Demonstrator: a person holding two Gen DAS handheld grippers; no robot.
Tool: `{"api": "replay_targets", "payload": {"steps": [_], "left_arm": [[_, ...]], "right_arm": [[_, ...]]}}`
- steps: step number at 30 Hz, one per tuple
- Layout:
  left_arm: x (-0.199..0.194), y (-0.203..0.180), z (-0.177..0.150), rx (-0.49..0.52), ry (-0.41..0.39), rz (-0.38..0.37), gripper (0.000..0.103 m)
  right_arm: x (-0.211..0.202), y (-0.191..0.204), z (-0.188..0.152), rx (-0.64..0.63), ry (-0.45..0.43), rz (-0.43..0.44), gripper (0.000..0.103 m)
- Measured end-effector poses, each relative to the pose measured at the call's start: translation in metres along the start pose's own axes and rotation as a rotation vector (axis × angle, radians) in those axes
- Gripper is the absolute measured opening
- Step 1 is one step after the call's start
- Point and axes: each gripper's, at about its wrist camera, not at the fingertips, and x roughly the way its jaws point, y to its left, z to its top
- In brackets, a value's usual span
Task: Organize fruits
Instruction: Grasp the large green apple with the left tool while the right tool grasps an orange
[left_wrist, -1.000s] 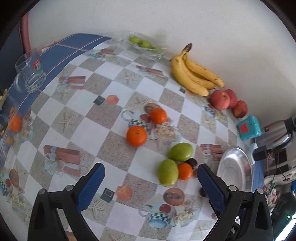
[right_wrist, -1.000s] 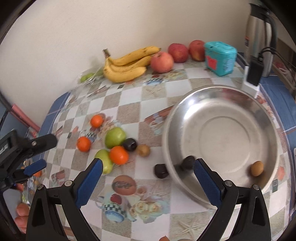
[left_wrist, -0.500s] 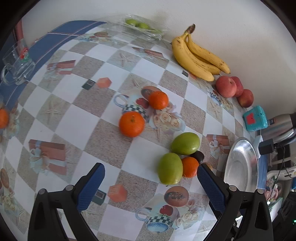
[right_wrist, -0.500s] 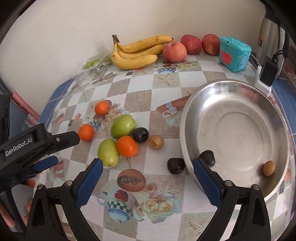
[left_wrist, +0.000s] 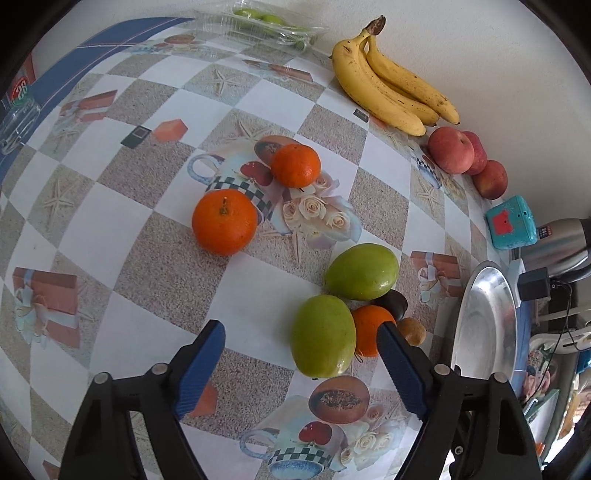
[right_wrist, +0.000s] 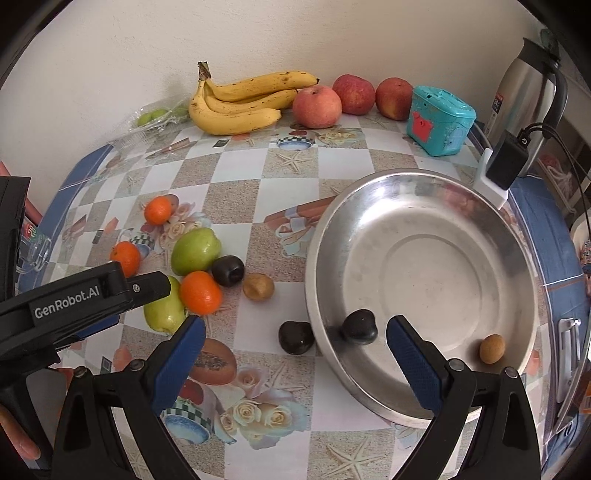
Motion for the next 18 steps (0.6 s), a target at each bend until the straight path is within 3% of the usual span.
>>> {"api": "replay_targets", "payload": {"steps": [12,15,18], "left_arm": [[0.0068,-0.0003,-0.0011,-0.031,0.006,-0.091,0.063],[0.0081,0.0057,-0.0009,-0.081,0.022,-0.151,0.052],[0.0074,0.0055,-0.0019,-0.089,0.020,-0.154,0.051]], "right_arm": [[-0.0002,-0.0022,-0.0005,0.034,0.000,0.005,0.098],[0.0008,-0.0025,-0.0009,0.034,0.004,0.001,0.098],[0.0010,-0.0029,-0.0015,0.037,0.004,-0.002,0.098]]}}
